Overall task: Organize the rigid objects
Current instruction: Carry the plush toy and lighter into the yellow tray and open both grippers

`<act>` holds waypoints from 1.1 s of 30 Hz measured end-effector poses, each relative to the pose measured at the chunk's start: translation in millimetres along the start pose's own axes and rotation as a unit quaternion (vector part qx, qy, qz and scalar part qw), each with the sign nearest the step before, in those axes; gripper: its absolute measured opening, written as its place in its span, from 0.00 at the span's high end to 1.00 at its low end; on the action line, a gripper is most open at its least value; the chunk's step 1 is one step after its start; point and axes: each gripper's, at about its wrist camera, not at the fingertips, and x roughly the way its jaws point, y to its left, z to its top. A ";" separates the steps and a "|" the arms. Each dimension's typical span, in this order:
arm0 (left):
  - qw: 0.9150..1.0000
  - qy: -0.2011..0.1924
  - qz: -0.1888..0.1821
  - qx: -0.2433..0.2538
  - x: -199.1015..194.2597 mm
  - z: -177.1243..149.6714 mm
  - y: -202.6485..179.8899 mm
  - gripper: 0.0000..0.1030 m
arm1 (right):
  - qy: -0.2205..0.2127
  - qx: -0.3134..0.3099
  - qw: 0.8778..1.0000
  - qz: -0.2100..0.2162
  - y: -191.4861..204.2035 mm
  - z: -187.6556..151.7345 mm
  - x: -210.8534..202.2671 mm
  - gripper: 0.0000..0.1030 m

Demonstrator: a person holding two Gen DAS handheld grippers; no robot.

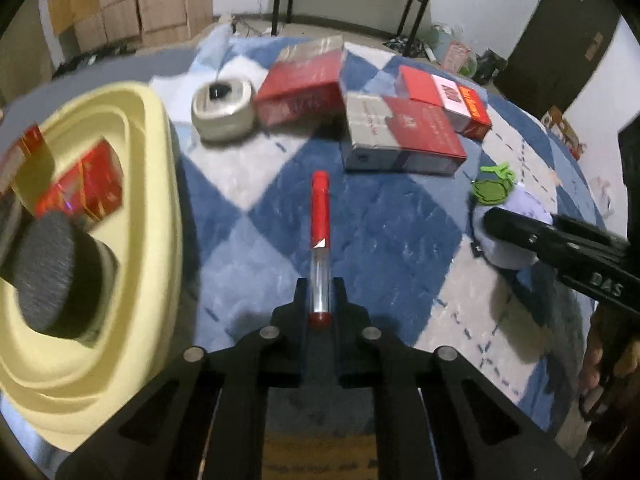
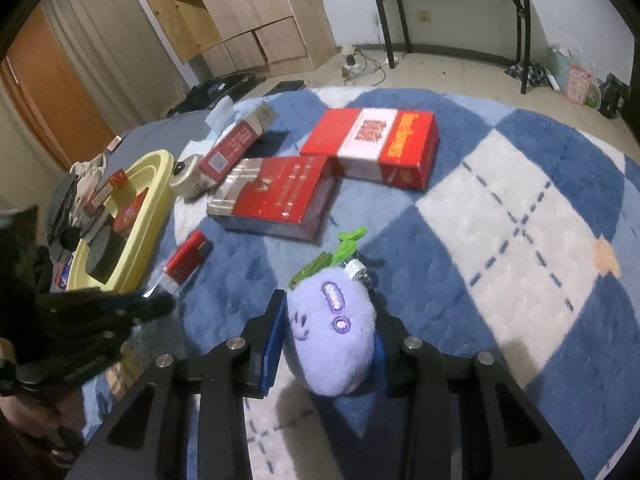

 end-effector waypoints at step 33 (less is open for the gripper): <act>0.993 -0.043 0.100 -0.038 -117.6 -31.5 185.2 0.90 | 0.027 -0.098 0.984 0.144 232.5 79.9 50.9 0.67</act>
